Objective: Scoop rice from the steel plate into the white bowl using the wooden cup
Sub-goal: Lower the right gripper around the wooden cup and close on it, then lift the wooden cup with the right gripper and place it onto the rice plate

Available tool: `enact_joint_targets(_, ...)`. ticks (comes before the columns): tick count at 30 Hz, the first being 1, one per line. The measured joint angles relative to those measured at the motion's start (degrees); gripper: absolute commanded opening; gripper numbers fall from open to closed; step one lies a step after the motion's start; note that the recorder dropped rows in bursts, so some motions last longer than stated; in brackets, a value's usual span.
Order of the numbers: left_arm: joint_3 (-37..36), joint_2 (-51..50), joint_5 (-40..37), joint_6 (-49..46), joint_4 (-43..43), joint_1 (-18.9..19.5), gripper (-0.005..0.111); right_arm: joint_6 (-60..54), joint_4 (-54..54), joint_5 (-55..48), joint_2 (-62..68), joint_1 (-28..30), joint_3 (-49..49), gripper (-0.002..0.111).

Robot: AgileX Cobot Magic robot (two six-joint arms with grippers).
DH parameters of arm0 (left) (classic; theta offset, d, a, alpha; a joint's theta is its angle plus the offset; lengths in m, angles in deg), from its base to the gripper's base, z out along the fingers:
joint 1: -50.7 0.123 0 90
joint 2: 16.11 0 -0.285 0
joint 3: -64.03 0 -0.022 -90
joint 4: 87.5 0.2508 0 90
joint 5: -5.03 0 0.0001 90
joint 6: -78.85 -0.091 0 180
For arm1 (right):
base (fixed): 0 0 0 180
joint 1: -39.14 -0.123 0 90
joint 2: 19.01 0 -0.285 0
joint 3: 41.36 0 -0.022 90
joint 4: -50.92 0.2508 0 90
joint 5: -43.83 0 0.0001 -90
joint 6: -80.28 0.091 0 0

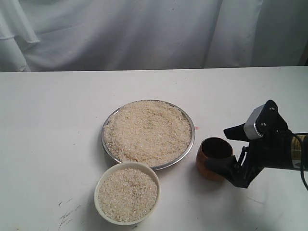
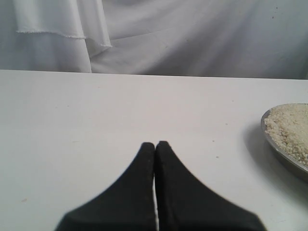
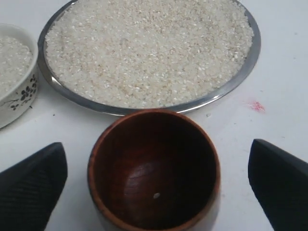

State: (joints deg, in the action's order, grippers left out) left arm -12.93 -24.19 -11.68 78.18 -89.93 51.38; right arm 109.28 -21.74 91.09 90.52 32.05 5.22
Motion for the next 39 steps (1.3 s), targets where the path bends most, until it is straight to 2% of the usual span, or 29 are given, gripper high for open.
enact_joint_targets(10,0.0,0.0,0.0,0.0,0.0,0.0,0.0,-1.8,4.5,-3.5,1.2,-1.3,0.0,0.093)
enact_joint_targets(24,0.0,0.0,0.0,0.0,0.0,0.0,0.0,-1.8,5.0,-5.8,1.2,-4.2,0.0,0.093)
enact_joint_targets(39,0.0,0.0,0.0,0.0,0.0,0.0,0.0,-1.4,5.8,-8.6,1.2,-4.2,0.0,0.093)
